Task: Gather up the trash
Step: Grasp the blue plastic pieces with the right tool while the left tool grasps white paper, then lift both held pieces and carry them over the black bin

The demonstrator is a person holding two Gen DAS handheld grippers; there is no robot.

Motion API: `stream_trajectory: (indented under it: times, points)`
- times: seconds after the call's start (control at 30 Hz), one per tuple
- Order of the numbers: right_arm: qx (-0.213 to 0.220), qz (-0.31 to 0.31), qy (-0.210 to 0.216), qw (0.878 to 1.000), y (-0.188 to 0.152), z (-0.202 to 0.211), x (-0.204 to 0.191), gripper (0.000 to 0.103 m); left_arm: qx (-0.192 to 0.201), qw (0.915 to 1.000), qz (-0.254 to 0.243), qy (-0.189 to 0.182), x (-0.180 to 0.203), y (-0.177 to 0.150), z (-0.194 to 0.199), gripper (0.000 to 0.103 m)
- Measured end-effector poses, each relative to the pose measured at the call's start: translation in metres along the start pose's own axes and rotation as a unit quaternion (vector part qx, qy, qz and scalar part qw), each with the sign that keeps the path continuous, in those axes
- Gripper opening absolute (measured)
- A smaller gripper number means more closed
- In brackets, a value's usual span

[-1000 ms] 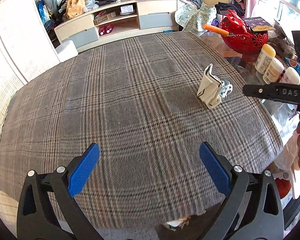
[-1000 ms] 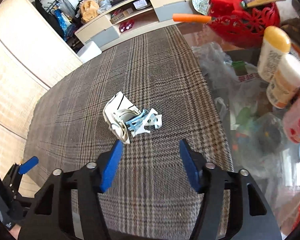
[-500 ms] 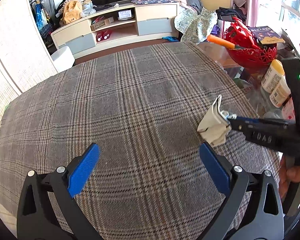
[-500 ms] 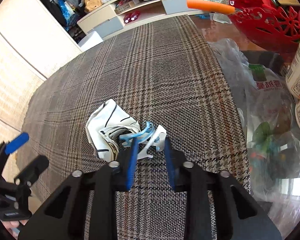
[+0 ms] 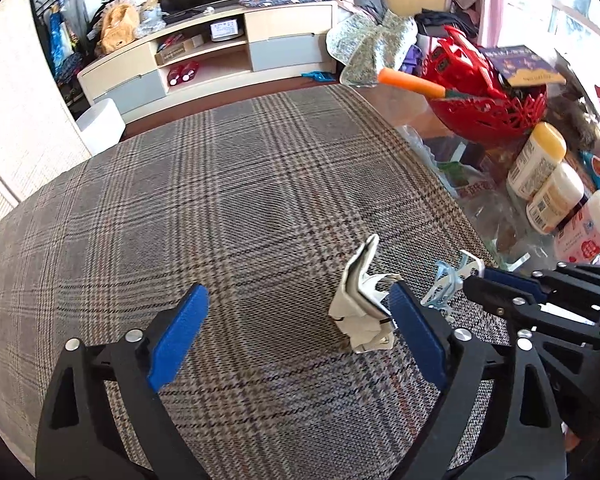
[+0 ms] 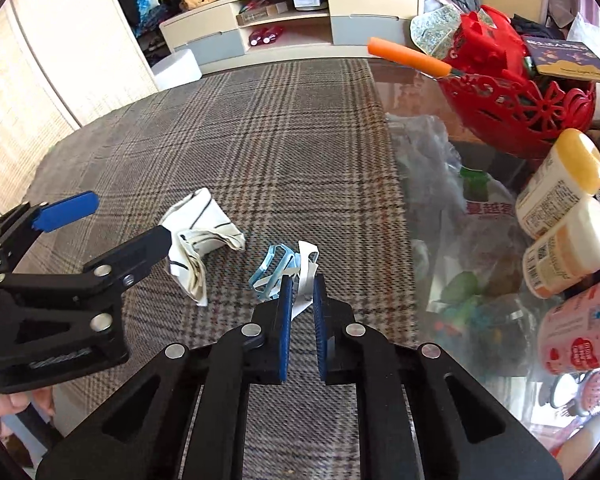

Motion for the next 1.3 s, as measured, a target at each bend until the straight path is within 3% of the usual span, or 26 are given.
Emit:
stream_trajectory:
  times: [0.13,0.23,0.27,0.3,0.53,0.73,1.03,1.3]
  points:
    - [-0.003,0.003,0.001,1.0,-0.005,0.003,0.013,0.012,-0.011,0.9998,0.004,-0.019,0.011,0.002,-0.016,0.073]
    - [-0.005,-0.002,0.002,1.0,-0.007,0.002,0.022,0.012,-0.018,0.9992,0.002,-0.035,0.019,0.001,-0.024,0.048]
    - [-0.006,-0.002,0.002,1.0,-0.008,0.001,0.024,0.012,-0.015,0.9991,0.0,-0.039,0.022,0.003,-0.023,0.029]
    - [-0.007,-0.002,0.002,1.0,-0.009,0.0,0.025,0.012,-0.017,0.9994,-0.004,-0.031,0.023,0.003,-0.024,0.021]
    - [-0.006,-0.003,-0.005,1.0,-0.019,0.013,0.018,0.012,-0.019,0.9992,-0.024,-0.025,0.028,-0.013,0.0,0.02]
    - [0.004,0.01,-0.013,1.0,-0.038,0.056,-0.01,0.012,0.003,0.9996,-0.018,-0.022,0.018,-0.039,0.072,0.02]
    - [0.012,0.026,-0.016,0.999,-0.091,0.128,-0.059,0.012,0.023,0.9993,0.007,-0.029,-0.002,-0.11,0.178,0.02]
    - [0.011,0.042,0.007,0.999,-0.146,0.152,-0.096,0.012,0.021,0.9982,0.038,-0.043,-0.016,-0.184,0.209,0.02]
Point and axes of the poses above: each gripper's, at about its wrist camera, not at the fingertips, and z roughly against the way its jaws point, x to its right, y to its top, the point moved 8 cm from there along -z, roughly the way its jaws point, and after that the axes turned 2 degrees about x, right-handed, at the moved point
